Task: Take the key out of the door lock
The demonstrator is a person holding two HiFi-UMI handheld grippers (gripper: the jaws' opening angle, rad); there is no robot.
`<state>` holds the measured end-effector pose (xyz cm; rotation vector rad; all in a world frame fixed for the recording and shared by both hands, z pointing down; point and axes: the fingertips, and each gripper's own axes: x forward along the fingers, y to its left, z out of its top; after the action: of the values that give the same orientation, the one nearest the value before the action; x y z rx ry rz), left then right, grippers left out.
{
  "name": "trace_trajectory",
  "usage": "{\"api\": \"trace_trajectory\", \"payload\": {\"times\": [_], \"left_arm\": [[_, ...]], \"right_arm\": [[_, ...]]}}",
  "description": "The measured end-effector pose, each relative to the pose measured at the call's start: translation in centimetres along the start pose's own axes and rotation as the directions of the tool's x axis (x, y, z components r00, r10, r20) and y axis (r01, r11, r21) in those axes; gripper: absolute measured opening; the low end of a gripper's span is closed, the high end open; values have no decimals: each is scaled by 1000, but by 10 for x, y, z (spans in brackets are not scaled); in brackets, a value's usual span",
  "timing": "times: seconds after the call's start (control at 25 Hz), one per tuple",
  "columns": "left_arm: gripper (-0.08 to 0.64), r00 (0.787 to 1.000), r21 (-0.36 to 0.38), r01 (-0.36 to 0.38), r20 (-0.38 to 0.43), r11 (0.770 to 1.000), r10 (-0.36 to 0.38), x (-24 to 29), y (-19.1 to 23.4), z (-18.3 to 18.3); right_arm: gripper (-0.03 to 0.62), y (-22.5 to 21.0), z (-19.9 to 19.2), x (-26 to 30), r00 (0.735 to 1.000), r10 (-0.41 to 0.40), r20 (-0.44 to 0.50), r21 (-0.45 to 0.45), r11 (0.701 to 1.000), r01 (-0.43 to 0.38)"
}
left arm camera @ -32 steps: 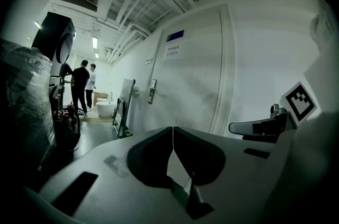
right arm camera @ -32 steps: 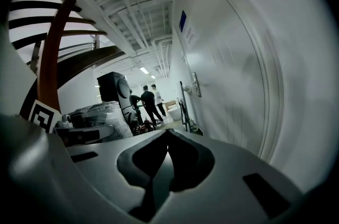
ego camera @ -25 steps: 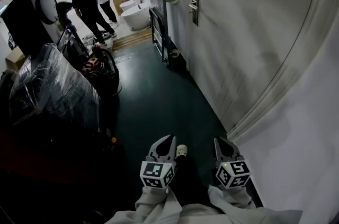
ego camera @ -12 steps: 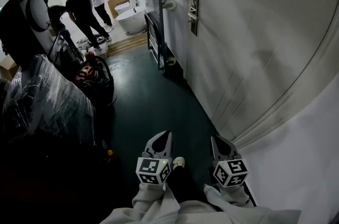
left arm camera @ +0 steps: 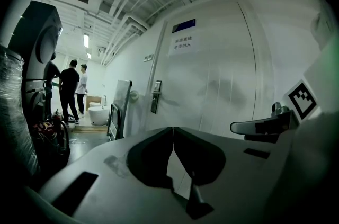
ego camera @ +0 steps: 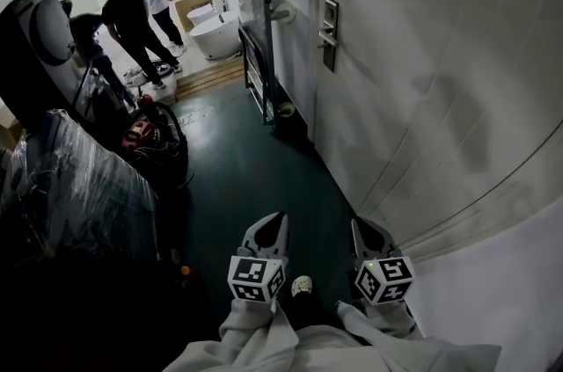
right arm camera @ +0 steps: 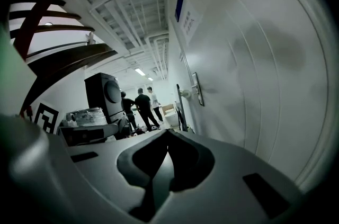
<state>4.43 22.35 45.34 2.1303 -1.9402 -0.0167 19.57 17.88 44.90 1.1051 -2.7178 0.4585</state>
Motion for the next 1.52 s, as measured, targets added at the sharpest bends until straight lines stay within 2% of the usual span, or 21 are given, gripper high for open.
{"api": "trace_trajectory", "payload": {"times": [0.4, 0.72, 0.88, 1.16, 1.52], "left_arm": [[15, 999, 4, 36, -10, 999, -36, 49, 38, 8], [15, 997, 0, 73, -20, 997, -73, 65, 46, 9], [15, 997, -14, 64, -42, 998, -65, 62, 53, -1], [15, 998, -39, 41, -55, 998, -43, 59, 61, -7], [15, 999, -29, 24, -43, 999, -25, 85, 74, 3]], "right_arm": [[52, -8, 9, 58, 1000, -20, -6, 8, 1000, 20], [52, -12, 8, 74, 999, -48, -21, 19, 999, 48], [52, -12, 6, 80, 998, -55, -41, 21, 998, 56], [52, -5, 1, 96, 997, -21, -70, 13, 1000, 22], [52, -12, 14, 128, 997, 18, -70, 1, 1000, -18]]}}
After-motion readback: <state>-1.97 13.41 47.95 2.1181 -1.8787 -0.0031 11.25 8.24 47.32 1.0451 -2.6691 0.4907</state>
